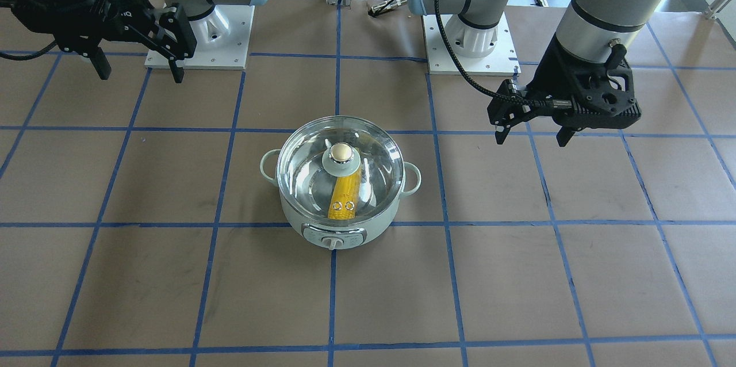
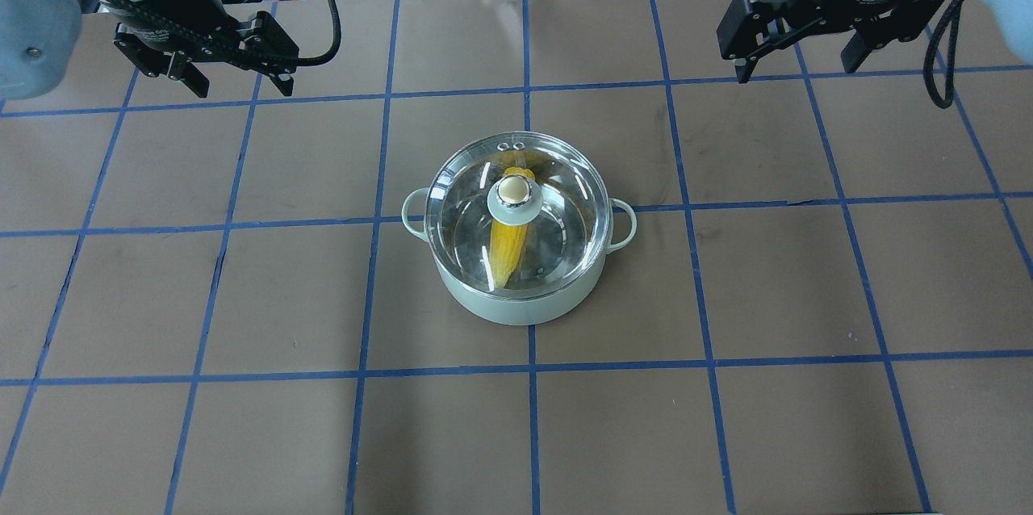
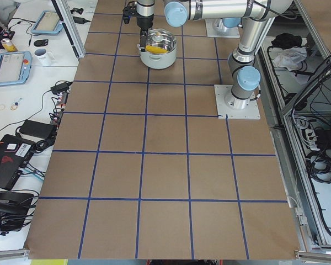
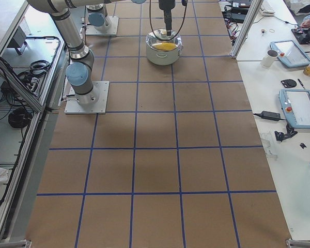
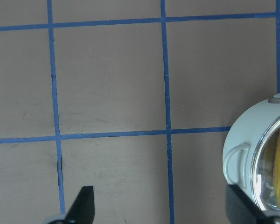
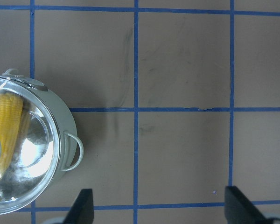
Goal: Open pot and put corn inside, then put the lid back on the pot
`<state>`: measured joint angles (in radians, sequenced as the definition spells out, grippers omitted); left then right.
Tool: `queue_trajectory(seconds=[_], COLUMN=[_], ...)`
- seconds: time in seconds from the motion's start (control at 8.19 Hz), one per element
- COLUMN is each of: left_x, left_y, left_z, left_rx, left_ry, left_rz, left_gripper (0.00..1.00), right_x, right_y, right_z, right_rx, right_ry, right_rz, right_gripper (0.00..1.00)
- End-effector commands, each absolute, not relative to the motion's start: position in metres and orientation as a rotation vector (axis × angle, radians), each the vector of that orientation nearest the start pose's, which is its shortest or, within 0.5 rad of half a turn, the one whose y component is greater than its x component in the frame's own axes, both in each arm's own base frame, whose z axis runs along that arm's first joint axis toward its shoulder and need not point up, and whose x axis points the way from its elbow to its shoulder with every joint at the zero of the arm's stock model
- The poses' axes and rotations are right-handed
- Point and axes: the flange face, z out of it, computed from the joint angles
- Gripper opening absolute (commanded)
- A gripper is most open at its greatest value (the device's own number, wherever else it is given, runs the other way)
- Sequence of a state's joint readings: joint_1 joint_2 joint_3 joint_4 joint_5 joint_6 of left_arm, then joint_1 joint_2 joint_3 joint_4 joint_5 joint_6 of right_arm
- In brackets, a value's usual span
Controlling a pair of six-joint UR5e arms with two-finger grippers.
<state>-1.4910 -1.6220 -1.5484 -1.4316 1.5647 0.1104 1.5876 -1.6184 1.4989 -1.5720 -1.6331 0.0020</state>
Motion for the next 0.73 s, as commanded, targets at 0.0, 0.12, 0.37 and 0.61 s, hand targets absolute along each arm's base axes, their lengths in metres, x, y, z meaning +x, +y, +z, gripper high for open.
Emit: queue_trajectory(seconds=[0.0, 0.12, 0.37, 0.61], left_x=[-0.0918, -0.0919, -0.0928, -0.0928], left_y=[-0.5323, -0.5311, -0.5293, -0.5293], left_z=[0.4891, 0.4899, 0.4922, 0.4922], left_rx=[0.046, 0.046, 0.049, 0.049], left_ry=[3.132, 3.131, 3.131, 3.131], left_rz=[-0.178, -0.18, -0.185, -0.185], left_gripper=[1.0, 1.0, 1.0, 1.0], right_x=[0.1354, 0.1354, 0.1354, 0.1354], right_y=[-0.478, -0.478, -0.478, -0.478], right_z=[0.5472, 0.5472, 0.5472, 0.5472], right_rx=[-0.019, -0.021, -0.021, -0.021], right_ry=[3.194, 3.194, 3.194, 3.194], right_rz=[-0.195, -0.195, -0.195, -0.195], right_gripper=[1.0, 1.0, 1.0, 1.0])
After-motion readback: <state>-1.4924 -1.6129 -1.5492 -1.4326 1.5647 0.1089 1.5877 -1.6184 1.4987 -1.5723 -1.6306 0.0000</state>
